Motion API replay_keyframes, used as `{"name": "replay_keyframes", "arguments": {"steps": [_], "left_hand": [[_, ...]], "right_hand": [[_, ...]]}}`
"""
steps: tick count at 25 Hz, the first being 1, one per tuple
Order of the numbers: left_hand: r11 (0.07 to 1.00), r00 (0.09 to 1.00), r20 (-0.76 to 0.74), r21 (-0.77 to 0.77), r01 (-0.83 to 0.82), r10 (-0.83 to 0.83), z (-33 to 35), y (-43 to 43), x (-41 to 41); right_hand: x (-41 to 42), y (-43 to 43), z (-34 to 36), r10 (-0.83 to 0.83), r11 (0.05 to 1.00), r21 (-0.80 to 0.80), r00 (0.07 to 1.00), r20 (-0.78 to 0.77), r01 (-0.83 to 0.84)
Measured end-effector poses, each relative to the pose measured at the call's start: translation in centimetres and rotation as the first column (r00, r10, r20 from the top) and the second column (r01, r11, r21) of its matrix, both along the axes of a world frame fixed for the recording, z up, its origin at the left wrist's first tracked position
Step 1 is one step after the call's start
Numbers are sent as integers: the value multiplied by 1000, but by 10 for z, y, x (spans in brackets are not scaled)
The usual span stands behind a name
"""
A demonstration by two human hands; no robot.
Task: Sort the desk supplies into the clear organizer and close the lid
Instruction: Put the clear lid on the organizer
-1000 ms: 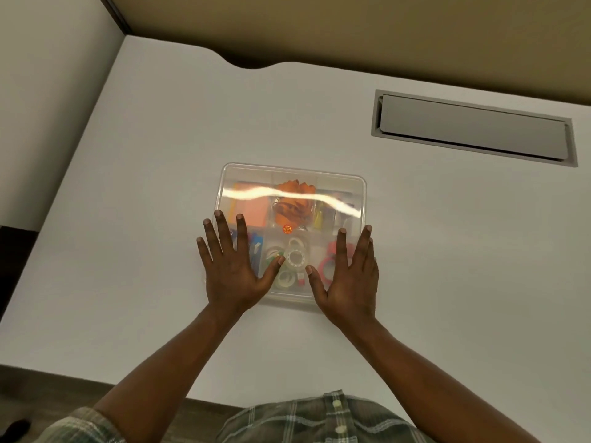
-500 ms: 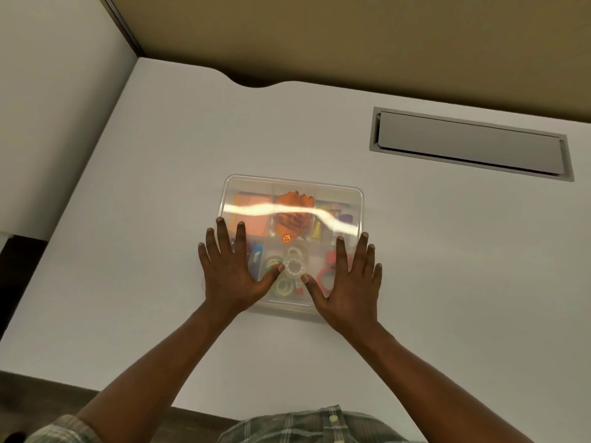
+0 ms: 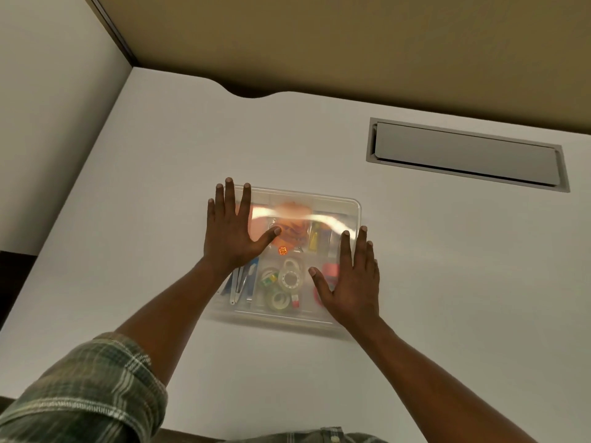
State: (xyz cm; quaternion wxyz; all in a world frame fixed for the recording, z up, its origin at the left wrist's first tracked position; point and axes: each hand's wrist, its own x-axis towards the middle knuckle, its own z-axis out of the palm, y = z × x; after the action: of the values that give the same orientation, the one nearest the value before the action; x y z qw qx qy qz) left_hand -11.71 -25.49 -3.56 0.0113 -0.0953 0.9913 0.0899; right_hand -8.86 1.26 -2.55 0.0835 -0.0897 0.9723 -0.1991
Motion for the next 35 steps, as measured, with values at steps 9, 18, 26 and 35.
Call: {"name": "replay_keyframes", "arguments": {"steps": [9, 18, 26, 35], "left_hand": [[1000, 998, -69, -8, 11, -12, 7, 43, 32], [997, 997, -10, -25, -79, 79, 0, 37, 84], [995, 997, -6, -56, -78, 78, -2, -21, 97], [996, 997, 27, -53, -70, 72, 2, -13, 96]], "right_hand": [[1, -6, -5, 3, 993, -116, 999, -38, -7], [7, -60, -6, 64, 976, -207, 998, 4, -62], [6, -84, -4, 284, 959, 3, 958, 29, -284], [-3, -50, 17, 268, 962, 11, 953, 144, -272]]}}
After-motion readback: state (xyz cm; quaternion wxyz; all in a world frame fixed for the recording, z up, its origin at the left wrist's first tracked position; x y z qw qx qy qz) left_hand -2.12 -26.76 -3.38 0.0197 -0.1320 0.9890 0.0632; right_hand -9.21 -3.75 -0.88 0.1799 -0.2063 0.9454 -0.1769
